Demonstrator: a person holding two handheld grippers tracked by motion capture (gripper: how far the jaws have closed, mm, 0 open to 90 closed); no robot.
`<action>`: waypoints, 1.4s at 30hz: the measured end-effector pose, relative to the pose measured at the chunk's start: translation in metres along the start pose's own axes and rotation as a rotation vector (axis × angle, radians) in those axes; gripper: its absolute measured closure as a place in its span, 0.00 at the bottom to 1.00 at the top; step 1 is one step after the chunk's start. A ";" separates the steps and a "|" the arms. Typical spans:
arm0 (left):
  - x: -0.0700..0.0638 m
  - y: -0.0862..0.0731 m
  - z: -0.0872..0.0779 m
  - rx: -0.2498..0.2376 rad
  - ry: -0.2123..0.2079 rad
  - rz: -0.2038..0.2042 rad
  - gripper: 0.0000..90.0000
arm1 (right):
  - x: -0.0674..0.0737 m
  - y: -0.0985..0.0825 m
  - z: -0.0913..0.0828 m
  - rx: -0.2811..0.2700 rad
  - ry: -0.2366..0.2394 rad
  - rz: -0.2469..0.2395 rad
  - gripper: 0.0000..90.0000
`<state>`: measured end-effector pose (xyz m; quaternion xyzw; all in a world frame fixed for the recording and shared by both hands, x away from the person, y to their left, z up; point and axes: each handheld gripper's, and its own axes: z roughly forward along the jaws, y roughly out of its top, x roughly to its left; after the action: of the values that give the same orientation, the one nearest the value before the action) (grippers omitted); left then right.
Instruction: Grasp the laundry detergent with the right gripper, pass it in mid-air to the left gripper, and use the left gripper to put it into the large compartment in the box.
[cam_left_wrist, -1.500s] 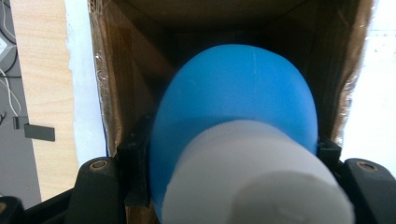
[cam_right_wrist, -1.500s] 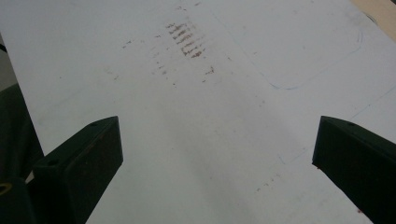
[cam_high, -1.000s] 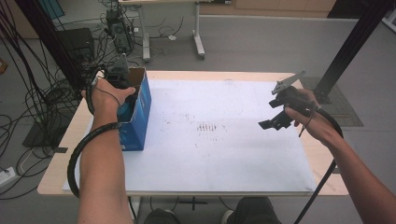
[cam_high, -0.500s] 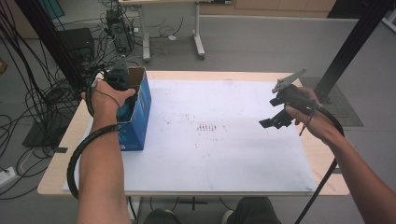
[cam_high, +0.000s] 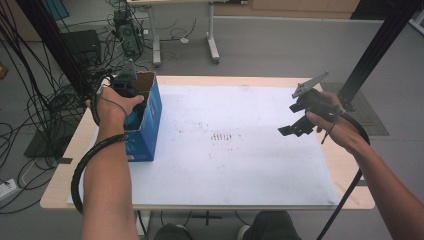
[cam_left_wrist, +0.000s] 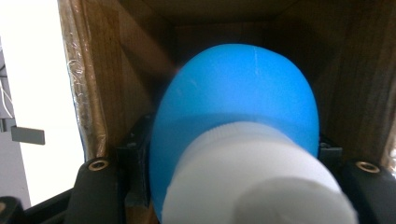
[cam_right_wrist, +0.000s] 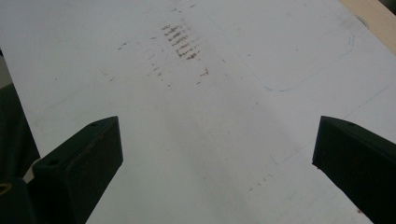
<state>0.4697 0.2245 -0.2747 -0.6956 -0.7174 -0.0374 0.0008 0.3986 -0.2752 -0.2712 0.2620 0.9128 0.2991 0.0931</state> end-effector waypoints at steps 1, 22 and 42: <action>0.000 0.000 0.000 0.000 0.001 0.001 0.40 | 0.000 0.000 0.000 0.000 0.000 0.000 0.02; 0.001 -0.001 0.000 -0.009 -0.002 -0.007 0.40 | -0.001 0.000 -0.003 0.003 -0.006 -0.003 0.02; 0.001 -0.001 0.000 -0.012 0.000 -0.009 0.40 | -0.001 0.002 -0.004 0.003 -0.003 -0.009 0.02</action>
<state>0.4691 0.2259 -0.2752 -0.6923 -0.7204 -0.0414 -0.0036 0.3988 -0.2767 -0.2668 0.2586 0.9142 0.2969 0.0956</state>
